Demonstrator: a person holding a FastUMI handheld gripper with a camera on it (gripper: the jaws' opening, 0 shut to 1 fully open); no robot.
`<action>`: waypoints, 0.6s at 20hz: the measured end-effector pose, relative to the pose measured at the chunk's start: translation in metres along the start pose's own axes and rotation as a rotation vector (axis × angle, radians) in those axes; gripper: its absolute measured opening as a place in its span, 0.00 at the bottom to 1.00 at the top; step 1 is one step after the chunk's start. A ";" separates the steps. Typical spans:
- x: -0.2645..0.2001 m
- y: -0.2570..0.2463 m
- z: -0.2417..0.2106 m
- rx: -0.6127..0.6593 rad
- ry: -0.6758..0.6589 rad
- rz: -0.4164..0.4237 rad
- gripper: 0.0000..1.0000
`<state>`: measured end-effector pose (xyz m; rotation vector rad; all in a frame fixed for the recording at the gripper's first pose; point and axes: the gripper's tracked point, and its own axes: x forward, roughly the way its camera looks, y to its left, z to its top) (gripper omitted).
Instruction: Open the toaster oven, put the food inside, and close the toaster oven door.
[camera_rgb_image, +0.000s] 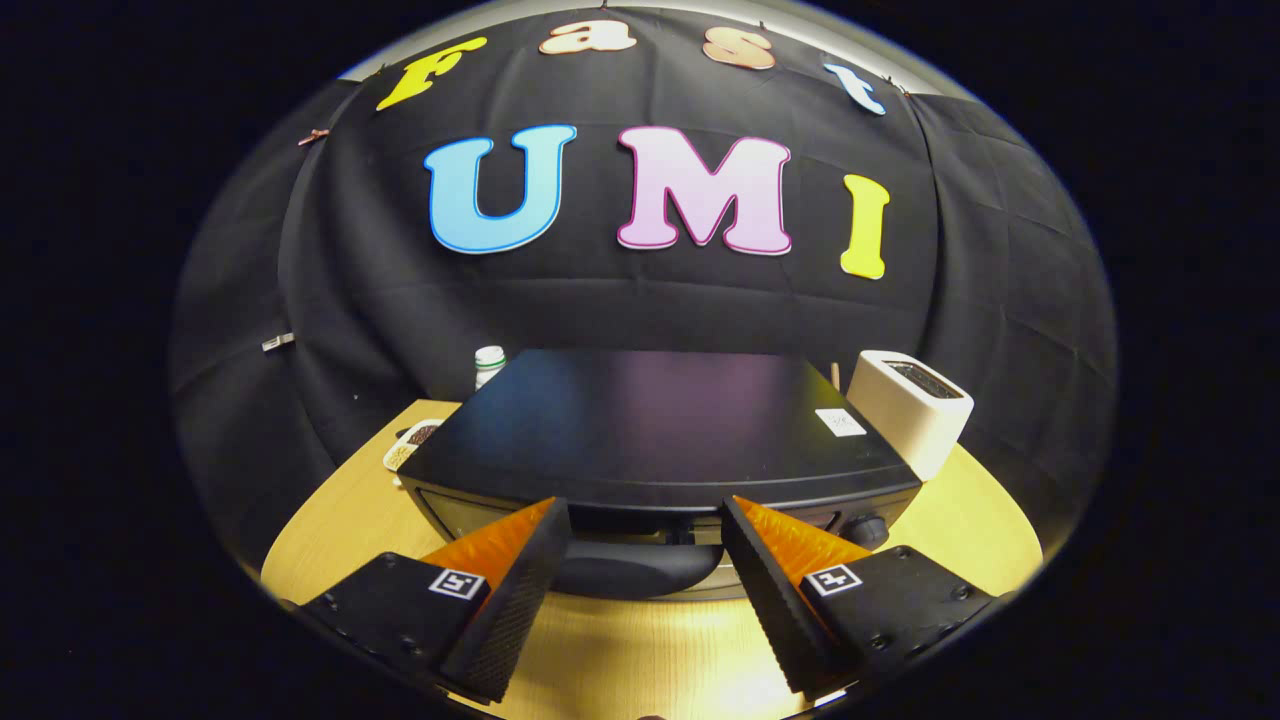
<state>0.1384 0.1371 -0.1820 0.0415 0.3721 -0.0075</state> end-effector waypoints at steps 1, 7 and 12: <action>-0.001 -0.001 -0.004 0.010 0.016 0.003 0.99; -0.016 0.002 -0.011 -0.002 0.051 0.018 1.00; -0.035 0.003 -0.025 -0.026 0.063 0.017 0.99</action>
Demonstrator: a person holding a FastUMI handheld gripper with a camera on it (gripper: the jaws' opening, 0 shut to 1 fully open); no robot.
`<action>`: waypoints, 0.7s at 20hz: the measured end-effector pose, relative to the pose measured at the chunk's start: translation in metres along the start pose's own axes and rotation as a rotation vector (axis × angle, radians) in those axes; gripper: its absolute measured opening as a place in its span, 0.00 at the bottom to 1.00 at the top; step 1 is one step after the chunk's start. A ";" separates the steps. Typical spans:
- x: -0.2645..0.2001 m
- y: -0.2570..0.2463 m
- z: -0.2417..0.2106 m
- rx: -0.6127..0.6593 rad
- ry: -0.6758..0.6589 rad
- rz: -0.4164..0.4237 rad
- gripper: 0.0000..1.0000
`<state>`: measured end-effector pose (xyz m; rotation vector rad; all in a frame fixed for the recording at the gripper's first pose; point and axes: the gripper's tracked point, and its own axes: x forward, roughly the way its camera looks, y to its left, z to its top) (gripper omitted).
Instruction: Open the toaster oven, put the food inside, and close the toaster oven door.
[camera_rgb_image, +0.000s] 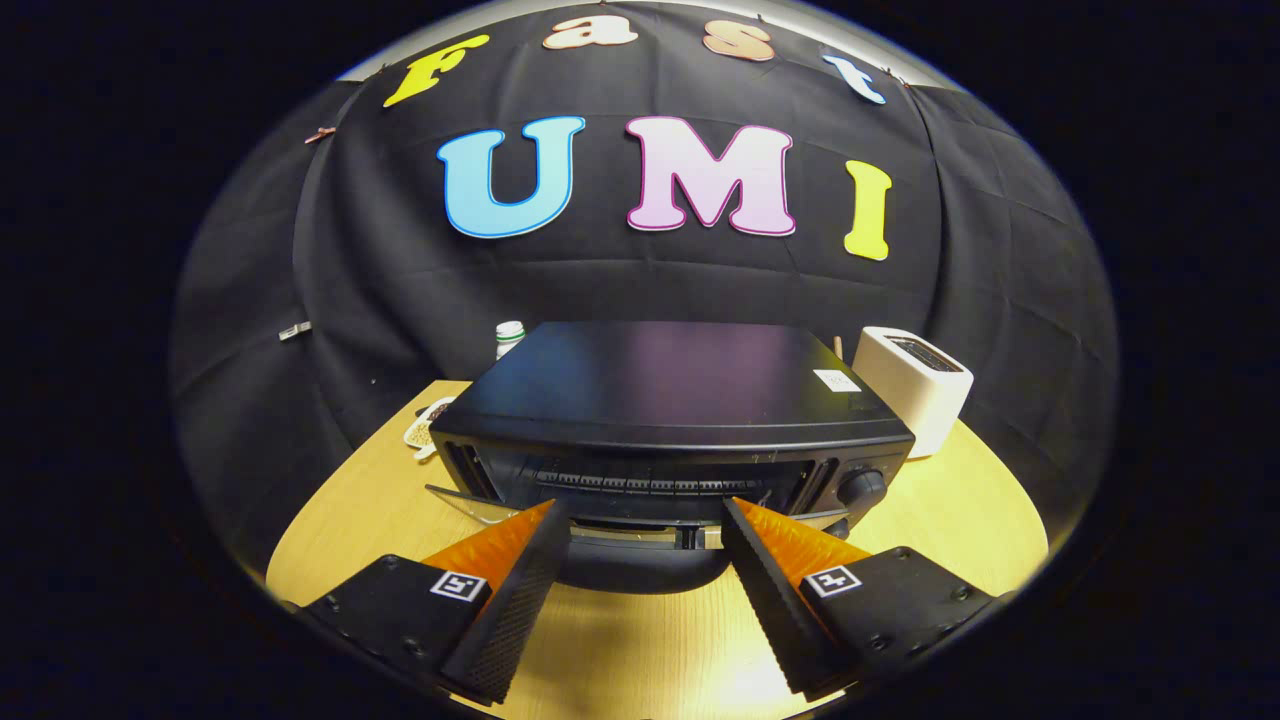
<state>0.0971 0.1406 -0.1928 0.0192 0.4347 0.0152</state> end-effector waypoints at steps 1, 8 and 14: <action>-0.003 0.000 -0.004 0.004 0.006 0.005 0.99; -0.026 0.003 -0.048 -0.061 0.078 0.038 0.99; -0.035 0.006 -0.115 -0.156 0.222 0.055 0.99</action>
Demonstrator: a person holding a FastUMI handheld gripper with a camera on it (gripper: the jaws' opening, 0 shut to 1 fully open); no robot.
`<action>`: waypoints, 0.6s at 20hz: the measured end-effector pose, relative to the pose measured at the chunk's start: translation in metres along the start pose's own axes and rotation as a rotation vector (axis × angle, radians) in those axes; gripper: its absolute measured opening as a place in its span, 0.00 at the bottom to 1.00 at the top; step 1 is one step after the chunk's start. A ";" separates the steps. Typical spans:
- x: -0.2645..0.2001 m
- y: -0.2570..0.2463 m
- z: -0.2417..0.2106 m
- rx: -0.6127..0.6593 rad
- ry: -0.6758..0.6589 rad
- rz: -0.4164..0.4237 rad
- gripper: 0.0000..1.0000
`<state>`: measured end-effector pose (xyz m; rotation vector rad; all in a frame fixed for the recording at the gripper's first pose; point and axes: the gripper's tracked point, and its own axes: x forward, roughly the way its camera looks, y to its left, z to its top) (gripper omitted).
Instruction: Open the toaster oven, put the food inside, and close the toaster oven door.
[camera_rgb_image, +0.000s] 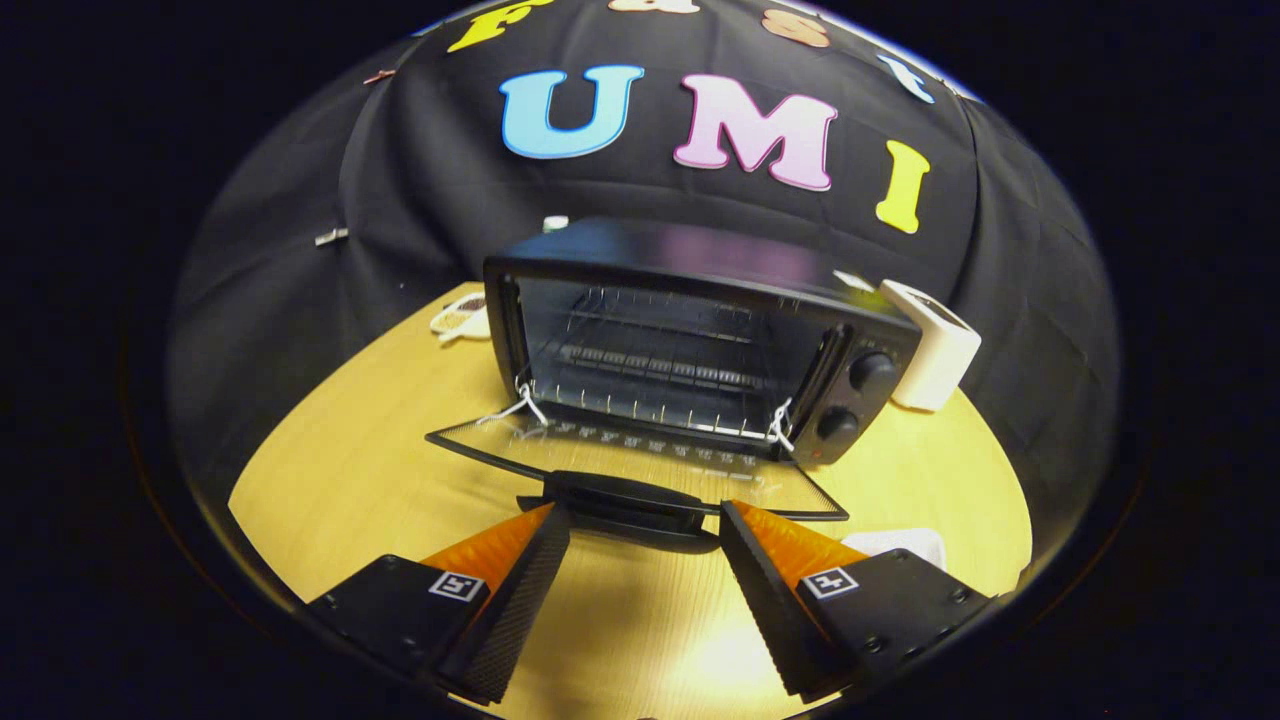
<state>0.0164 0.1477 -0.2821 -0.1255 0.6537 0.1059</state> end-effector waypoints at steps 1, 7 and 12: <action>0.000 0.002 -0.017 -0.015 0.038 0.009 0.99; -0.014 -0.013 -0.022 -0.038 0.050 0.026 0.99; -0.048 -0.051 -0.001 -0.036 -0.015 0.031 0.99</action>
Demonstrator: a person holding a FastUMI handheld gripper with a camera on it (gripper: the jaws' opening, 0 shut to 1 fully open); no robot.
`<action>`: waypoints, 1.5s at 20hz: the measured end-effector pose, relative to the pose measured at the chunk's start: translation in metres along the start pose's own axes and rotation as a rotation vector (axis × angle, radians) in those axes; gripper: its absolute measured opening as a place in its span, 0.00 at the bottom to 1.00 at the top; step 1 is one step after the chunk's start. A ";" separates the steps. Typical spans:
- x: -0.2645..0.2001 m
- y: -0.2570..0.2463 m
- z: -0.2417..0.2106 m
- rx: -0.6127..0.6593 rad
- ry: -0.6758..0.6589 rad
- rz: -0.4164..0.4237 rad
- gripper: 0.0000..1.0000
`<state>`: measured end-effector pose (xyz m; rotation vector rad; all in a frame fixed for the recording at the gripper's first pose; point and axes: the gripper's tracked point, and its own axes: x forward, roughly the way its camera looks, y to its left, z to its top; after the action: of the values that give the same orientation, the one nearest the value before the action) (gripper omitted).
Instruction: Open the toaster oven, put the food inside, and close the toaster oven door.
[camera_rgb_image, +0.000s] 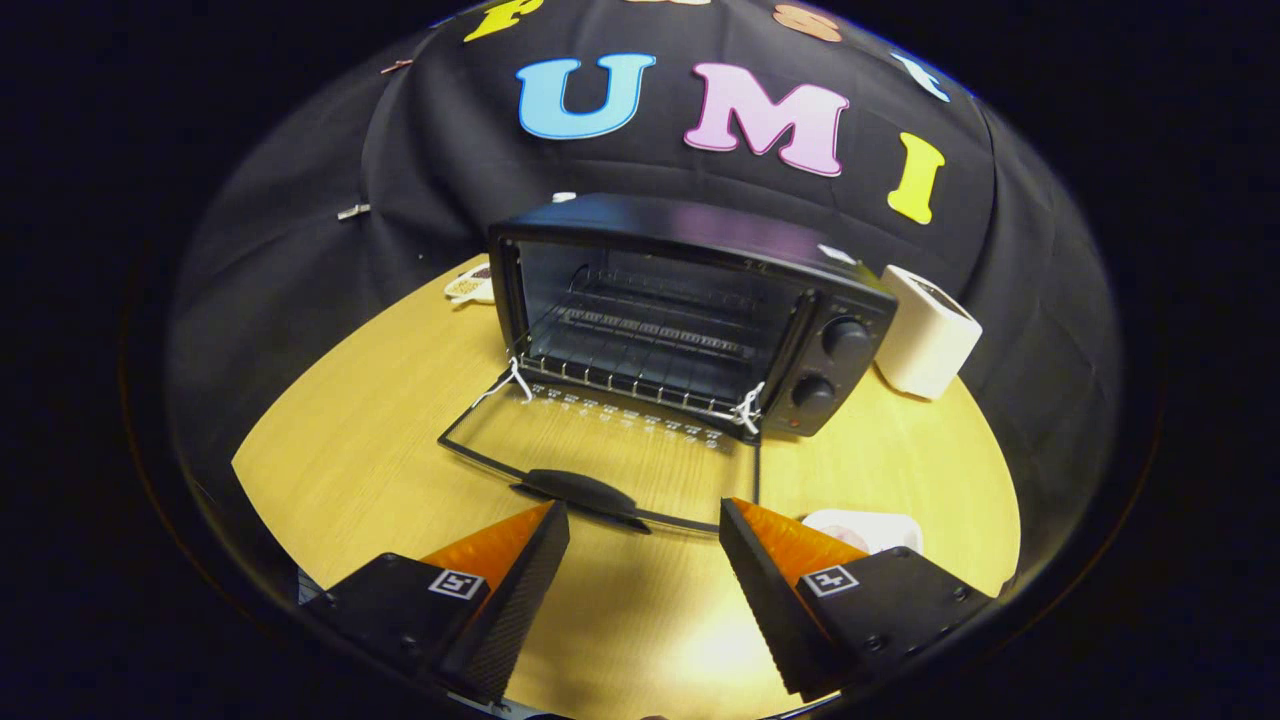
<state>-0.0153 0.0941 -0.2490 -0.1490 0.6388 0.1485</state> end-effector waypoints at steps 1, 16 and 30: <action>-0.007 -0.012 0.005 -0.005 -0.012 -0.006 0.99; -0.035 -0.194 -0.014 0.127 0.067 -0.089 0.99; 0.000 -0.258 -0.122 0.246 0.386 0.007 0.99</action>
<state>-0.0388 -0.1811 -0.3215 0.0646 1.0356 0.0462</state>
